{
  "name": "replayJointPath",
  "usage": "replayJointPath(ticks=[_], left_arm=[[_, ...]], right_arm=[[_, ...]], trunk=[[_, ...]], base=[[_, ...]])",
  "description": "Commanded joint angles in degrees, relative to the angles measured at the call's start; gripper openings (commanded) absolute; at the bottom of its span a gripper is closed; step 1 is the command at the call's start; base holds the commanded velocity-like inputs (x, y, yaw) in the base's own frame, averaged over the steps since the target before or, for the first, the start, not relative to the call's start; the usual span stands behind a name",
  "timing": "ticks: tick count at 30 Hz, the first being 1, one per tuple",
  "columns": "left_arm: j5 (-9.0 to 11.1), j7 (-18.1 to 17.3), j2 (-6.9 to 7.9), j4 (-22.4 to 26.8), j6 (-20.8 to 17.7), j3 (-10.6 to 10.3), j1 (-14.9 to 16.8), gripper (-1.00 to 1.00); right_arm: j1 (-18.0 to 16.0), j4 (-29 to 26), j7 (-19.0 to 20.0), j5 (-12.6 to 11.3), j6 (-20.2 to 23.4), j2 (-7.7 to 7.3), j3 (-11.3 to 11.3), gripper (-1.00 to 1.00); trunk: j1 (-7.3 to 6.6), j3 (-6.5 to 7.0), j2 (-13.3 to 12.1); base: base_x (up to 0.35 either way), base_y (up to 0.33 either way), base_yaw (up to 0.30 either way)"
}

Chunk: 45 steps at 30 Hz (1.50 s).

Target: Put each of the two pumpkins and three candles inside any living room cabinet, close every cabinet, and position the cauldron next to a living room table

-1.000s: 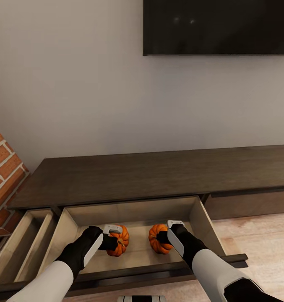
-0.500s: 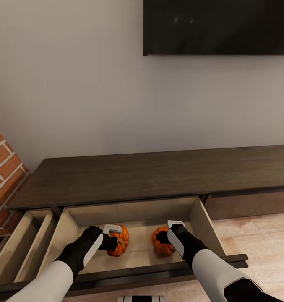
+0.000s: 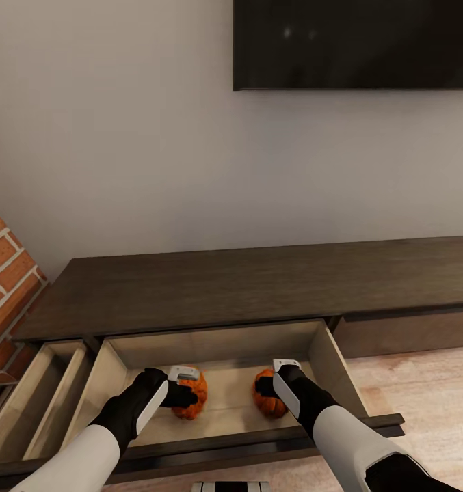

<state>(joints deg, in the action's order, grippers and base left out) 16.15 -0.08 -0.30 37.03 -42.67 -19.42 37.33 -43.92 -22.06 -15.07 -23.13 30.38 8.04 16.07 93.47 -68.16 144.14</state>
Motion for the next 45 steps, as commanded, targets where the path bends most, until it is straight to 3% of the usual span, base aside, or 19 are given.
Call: replayJointPath(ticks=[1,7,20,30,45], left_arm=[[0.1,0.0,0.03,0.0,-0.2,-0.1,0.0,1.0],[0.1,0.7,-0.01,0.0,-0.2,-0.1,0.0,1.0],[0.1,1.6,-0.12,-0.2,-1.1,0.0,0.3,1.0],[0.1,1.9,-0.14,-0.2,-7.2,0.1,1.7,1.0],[0.3,1.8,-0.19,0.0,-7.8,0.3,3.0,1.0]], right_arm=[[0.0,-0.1,-0.5,-0.6,0.2,-0.04,0.5,1.0],[0.0,-0.1,-0.5,-0.6,0.2,-0.04,0.5,1.0],[0.0,-0.1,-0.5,-0.6,0.2,-0.04,0.5,1.0],[-0.1,-0.1,-0.5,-0.7,0.5,-0.04,0.5,1.0],[-0.1,-0.1,-0.5,-0.7,0.4,-0.04,0.5,1.0]], trunk=[[-0.01,-0.05,0.0],[-0.01,-0.05,0.0],[-0.35,2.83,-0.2],[-0.6,5.05,-0.3],[-0.99,8.37,-0.5]], base=[[0.0,0.0,0.0],[0.0,0.0,0.0],[0.0,0.0,0.0],[0.0,0.0,0.0],[-0.008,0.0,0.0]])
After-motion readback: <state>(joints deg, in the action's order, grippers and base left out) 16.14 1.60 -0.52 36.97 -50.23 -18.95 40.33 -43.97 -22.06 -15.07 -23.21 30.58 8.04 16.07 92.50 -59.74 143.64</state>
